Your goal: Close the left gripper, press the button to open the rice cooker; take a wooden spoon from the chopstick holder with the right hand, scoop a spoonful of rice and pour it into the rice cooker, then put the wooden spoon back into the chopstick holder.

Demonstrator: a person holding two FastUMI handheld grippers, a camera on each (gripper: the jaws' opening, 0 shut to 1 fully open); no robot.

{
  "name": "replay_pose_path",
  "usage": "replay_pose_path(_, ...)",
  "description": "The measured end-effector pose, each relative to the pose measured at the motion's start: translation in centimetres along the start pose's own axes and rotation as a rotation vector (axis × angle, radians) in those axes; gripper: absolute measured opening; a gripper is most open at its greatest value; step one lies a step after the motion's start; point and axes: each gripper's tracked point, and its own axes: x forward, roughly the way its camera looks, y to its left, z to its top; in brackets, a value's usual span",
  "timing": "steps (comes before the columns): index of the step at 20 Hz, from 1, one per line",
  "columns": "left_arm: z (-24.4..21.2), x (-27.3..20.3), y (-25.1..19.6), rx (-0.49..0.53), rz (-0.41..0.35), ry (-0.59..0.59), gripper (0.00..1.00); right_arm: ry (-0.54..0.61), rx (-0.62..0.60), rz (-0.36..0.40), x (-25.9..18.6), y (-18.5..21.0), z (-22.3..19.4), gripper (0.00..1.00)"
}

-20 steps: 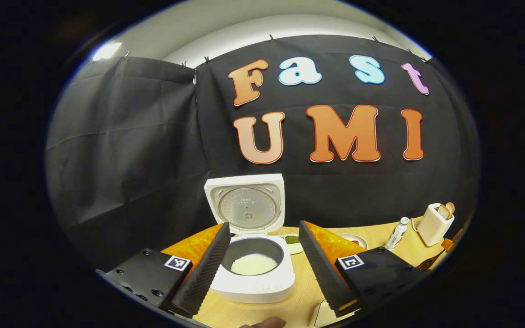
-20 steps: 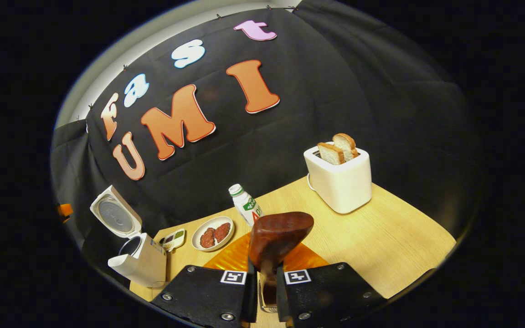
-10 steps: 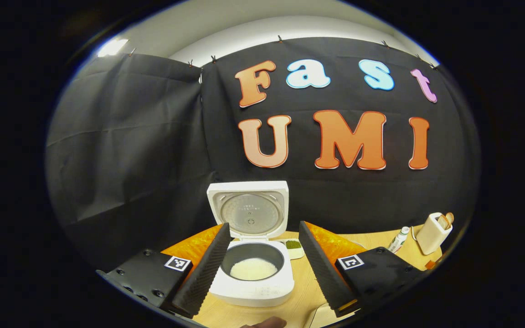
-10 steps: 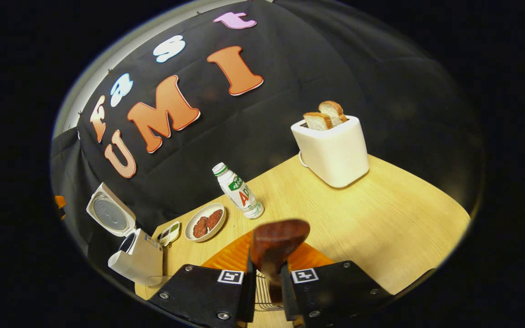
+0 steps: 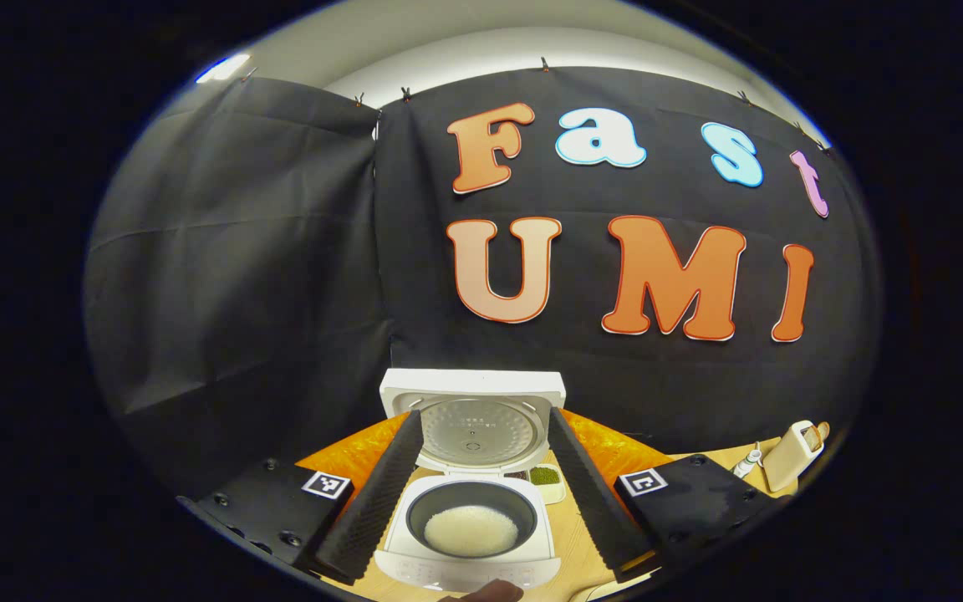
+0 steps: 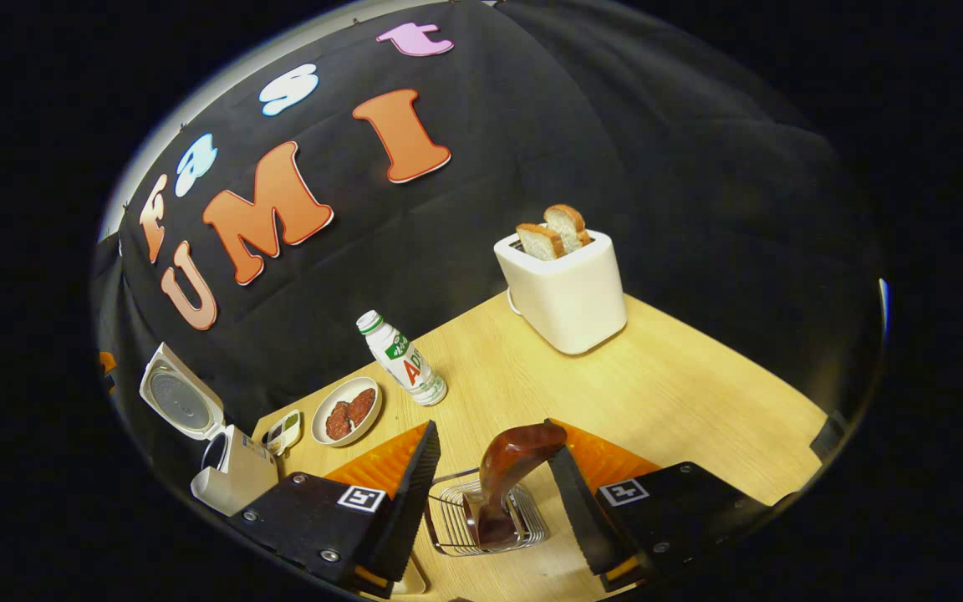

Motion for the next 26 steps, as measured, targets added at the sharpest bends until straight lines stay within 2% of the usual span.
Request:
replay_pose_path(1,0.3,1.2,0.4,0.003,0.0,0.012,1.0,-0.022,-0.015,-0.013,-1.0,0.1,0.8,0.82)
replay_pose_path(3,1.2,3.8,1.0,0.014,-0.001,0.025,0.99,-0.068,-0.044,-0.035,-2.9,0.2,2.6,0.84)
replay_pose_path(6,2.1,8.4,1.7,0.028,-0.007,0.032,0.99,-0.137,-0.082,-0.057,-6.0,1.1,5.2,0.84)
replay_pose_path(8,2.0,11.7,2.5,0.015,0.002,0.043,1.0,-0.182,-0.1,-0.074,-8.1,1.7,7.0,0.89)
replay_pose_path(10,2.2,14.3,2.8,-0.026,-0.007,0.05,1.0,-0.222,-0.112,-0.09,-9.8,2.1,8.3,0.89)
replay_pose_path(14,1.0,18.7,3.2,-0.009,0.004,0.108,0.99,-0.272,-0.126,-0.102,-12.3,3.0,9.6,0.89)
replay_pose_path(16,-0.5,19.8,2.6,-0.063,-0.015,0.156,0.98,-0.284,-0.126,-0.099,-12.6,3.3,10.0,0.91)
replay_pose_path(17,-0.1,20.9,3.3,-0.039,0.014,0.132,0.97,-0.283,-0.127,-0.096,-12.7,3.4,10.0,0.91)
replay_pose_path(20,-1.4,20.8,2.8,0.039,-0.004,0.2,0.99,-0.267,-0.124,-0.066,-13.3,3.6,9.9,0.91)
replay_pose_path(24,-4.0,18.3,1.0,0.021,-0.061,0.349,1.0,-0.248,-0.132,-0.021,-12.5,4.6,9.4,0.91)
replay_pose_path(26,-7.1,16.1,0.6,-0.004,-0.064,0.494,1.0,-0.236,-0.144,0.007,-12.1,5.3,9.4,0.91)
